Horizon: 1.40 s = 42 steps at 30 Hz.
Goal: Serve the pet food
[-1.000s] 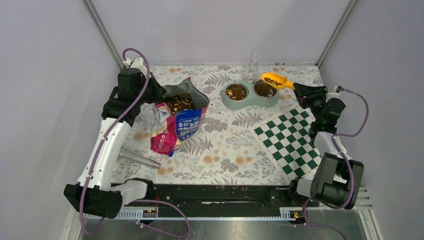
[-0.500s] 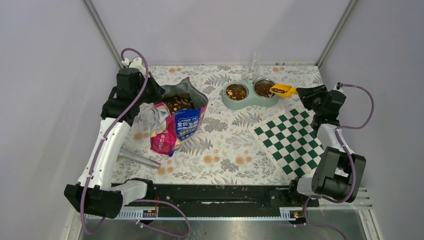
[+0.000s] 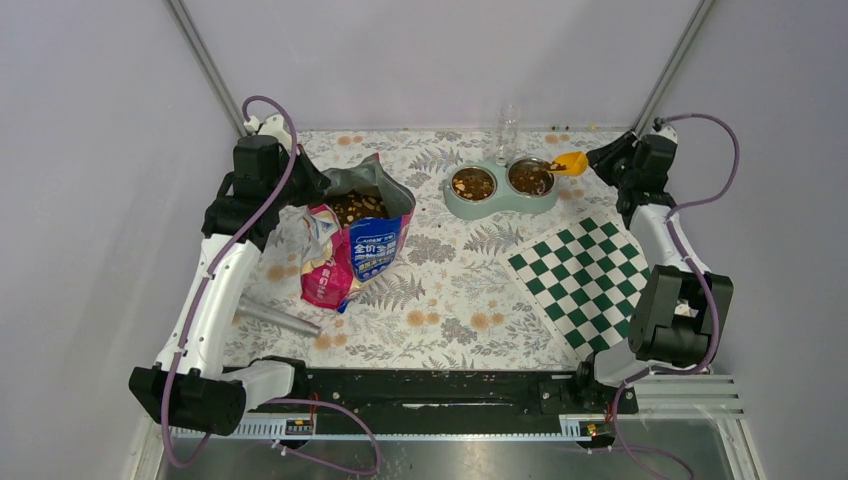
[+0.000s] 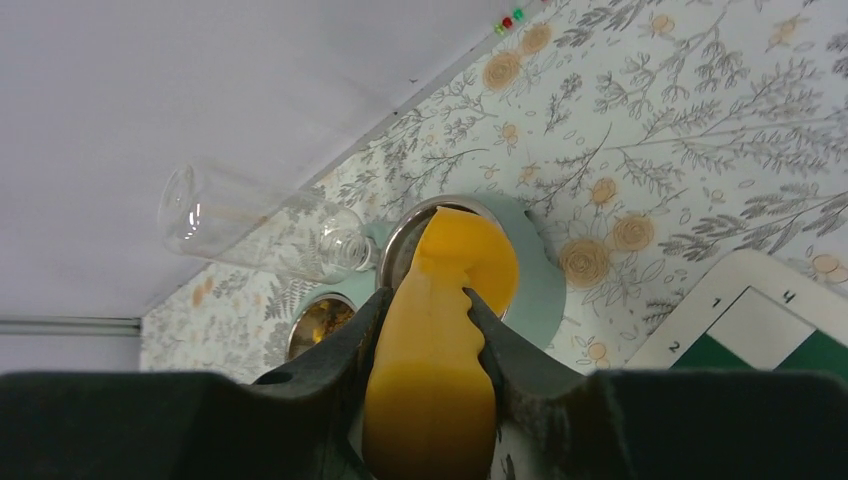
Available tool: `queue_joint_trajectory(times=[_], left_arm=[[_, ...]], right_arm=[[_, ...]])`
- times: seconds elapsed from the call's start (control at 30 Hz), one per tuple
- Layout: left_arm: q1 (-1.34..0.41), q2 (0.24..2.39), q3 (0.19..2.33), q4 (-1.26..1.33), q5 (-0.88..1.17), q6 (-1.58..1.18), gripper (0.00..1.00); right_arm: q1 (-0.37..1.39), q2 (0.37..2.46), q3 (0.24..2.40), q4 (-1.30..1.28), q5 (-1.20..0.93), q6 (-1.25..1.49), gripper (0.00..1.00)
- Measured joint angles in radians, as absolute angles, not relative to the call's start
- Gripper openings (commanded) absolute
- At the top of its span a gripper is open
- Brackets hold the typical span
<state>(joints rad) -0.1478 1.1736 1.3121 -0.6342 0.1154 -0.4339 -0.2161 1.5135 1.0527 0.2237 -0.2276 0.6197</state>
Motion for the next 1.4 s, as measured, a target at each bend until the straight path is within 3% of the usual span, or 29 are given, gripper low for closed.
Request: queue_joint_trajectory(times=[0.6,0.87,1.1,1.23,1.33,1.4], left_arm=[[-0.146,1.174,1.312,-0.635,0.118,-0.434,0.00],[-0.146,1.172,1.312,-0.635,0.118,-0.427,0.00],[-0.146,1.171,1.312,-0.634,0.120,-0.426,0.00],[-0.146,1.171,1.312,-0.634,0.126,-0.427,0.00],[-0.146,1.171,1.312,-0.634,0.128,-0.427,0.00],[-0.146,1.171,1.312,-0.634,0.128,-0.427,0.00]], right_arm=[[-0.061,1.515,1.256,-0.193,-0.039,0.310,0.00],[-0.063,1.476,1.298,-0.369,-0.292,0.384,0.05],[-0.063,1.510,1.131,-0.265,-0.521,0.513,0.02],[-0.063,1.591,1.061,-0.168,-0.560,0.590,0.13],[-0.062,1.655,1.055,-0.142,-0.548,0.617,0.31],[-0.063,1.670,1.058,-0.137,-0.542,0.630,0.49]])
